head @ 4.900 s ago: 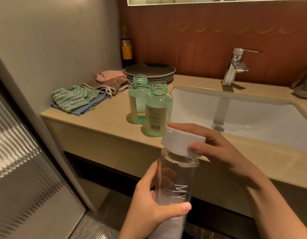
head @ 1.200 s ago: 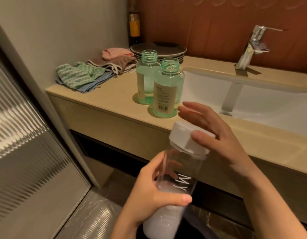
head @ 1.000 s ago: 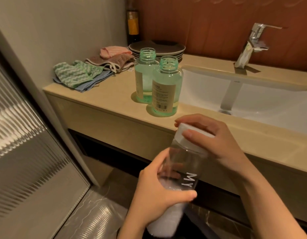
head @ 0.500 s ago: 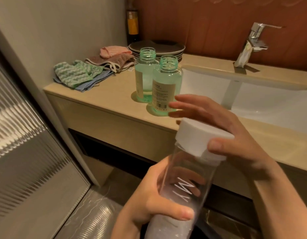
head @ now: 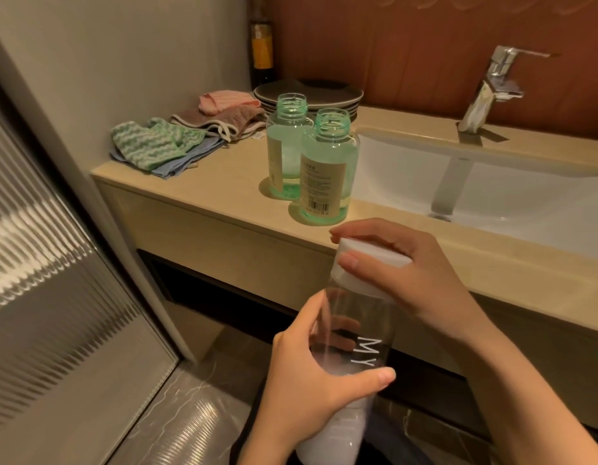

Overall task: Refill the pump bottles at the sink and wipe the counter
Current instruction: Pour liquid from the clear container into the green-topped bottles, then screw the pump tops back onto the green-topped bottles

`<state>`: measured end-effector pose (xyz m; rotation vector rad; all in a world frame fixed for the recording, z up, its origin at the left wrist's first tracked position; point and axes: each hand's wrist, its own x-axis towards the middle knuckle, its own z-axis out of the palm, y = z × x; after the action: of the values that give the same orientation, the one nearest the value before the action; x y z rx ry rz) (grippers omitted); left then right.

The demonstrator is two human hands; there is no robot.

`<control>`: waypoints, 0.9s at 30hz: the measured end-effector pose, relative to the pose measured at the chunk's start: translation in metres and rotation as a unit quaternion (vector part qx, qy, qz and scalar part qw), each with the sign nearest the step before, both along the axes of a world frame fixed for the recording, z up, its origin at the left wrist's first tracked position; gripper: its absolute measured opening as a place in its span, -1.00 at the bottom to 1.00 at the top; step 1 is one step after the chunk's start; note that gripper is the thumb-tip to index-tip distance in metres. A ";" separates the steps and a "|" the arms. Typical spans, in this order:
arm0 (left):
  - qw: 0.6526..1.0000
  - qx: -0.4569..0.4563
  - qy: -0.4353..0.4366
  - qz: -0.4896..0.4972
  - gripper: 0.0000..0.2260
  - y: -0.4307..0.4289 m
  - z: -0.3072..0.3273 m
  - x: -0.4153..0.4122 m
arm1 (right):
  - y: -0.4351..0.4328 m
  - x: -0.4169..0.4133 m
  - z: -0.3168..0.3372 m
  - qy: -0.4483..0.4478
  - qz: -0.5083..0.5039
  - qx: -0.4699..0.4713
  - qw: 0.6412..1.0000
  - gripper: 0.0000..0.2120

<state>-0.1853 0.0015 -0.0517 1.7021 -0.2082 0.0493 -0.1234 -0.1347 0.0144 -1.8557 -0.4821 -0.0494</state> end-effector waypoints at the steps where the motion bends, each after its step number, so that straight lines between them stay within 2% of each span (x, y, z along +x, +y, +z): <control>1: 1.000 0.003 0.003 -0.010 -0.41 0.001 0.001 0.001 | -0.002 -0.001 0.000 0.000 0.003 0.000 1.000 -0.51; 4: 0.999 -0.002 0.001 -0.037 -0.42 0.002 0.007 0.004 | -0.011 0.000 0.001 0.014 0.027 0.039 0.999 -0.28; 10: 0.998 0.000 -0.035 -0.042 -0.44 -0.010 0.027 0.020 | -0.025 0.003 0.006 0.035 0.002 0.088 0.995 -0.02; 13: 0.998 -0.018 -0.055 -0.022 -0.42 -0.022 0.043 0.032 | -0.030 0.006 0.009 0.057 0.017 0.128 0.990 -0.10; 15: 0.997 -0.017 -0.075 -0.014 -0.37 -0.029 0.054 0.044 | -0.034 0.012 0.014 0.054 0.041 0.115 0.991 -0.11; 19: 0.995 -0.004 -0.095 -0.006 -0.25 -0.042 0.073 0.070 | -0.041 0.030 0.032 0.044 0.036 0.114 0.992 -0.25; 21: 0.994 0.039 -0.104 0.008 -0.19 -0.052 0.084 0.082 | -0.048 0.041 0.042 0.028 0.017 0.097 0.995 -0.25; 24: 0.978 0.159 -0.123 0.054 -0.02 -0.063 0.097 0.098 | -0.058 0.056 0.057 -0.005 -0.016 0.053 0.998 -0.19; 27: 0.957 0.238 -0.140 0.085 0.08 -0.065 0.099 0.108 | -0.063 0.072 0.068 -0.035 -0.035 0.024 0.999 -0.26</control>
<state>-0.0771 -0.0633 0.0473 2.1910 -0.3002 0.3984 -0.0518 -0.1978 0.0827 -1.8285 -0.4598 -0.1714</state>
